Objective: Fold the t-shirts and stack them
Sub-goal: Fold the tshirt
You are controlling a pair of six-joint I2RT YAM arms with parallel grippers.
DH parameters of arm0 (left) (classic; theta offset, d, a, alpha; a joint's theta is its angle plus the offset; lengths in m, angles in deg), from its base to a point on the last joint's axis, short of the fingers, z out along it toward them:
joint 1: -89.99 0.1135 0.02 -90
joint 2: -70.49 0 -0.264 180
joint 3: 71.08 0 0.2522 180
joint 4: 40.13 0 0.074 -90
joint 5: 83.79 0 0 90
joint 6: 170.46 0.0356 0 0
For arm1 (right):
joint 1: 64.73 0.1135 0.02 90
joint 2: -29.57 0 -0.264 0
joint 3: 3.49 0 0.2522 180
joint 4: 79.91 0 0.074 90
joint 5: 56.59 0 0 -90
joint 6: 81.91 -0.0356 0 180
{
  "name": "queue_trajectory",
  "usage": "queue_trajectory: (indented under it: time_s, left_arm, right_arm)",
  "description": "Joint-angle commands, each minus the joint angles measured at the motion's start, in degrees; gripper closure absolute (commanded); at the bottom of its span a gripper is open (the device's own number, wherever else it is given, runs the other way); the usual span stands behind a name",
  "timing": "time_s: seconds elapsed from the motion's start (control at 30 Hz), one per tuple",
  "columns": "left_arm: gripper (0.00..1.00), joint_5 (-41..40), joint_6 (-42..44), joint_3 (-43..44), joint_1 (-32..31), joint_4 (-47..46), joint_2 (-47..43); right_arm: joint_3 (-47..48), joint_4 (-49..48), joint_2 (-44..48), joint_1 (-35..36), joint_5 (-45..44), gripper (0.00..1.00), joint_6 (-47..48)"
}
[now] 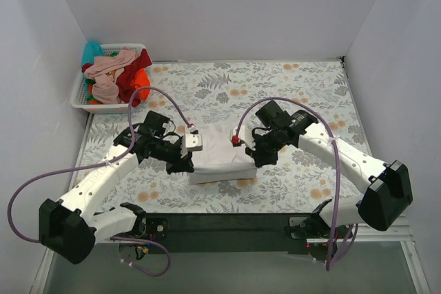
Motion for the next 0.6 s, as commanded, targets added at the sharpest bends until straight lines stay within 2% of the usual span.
queue_trajectory:
  time_s: [0.0,0.1,0.23,0.4,0.43,0.57]
  left_arm:
    - [1.00,0.8,-1.5,6.5,2.4,0.6,3.6]
    - [1.00,5.3,-0.5,12.5,8.3,-1.4,12.2]
    - [1.00,5.7,-1.1,18.0,13.1,-7.6,21.8]
    - [1.00,2.2,-2.8,23.6,15.9,-13.7,35.9]
    - [1.00,1.3,-4.0,23.8,16.2,-15.4,37.4]
    - [1.00,-2.5,-6.5,22.6,17.1,-23.3,42.8]
  right_arm:
    - [8.7,3.3,-3.7,-3.8,-2.3,0.99,3.5]
    - [14.8,3.6,-10.9,-7.9,-1.7,0.99,6.5]
    - [28.0,3.5,-24.5,-12.0,-1.8,0.99,9.5]
    - [41.9,3.4,-39.7,-14.2,-2.4,0.99,10.0]
    - [44.1,3.3,-44.1,-14.3,-2.5,0.99,9.7]
    - [50.7,2.5,-52.2,-14.5,-2.7,0.99,7.8]
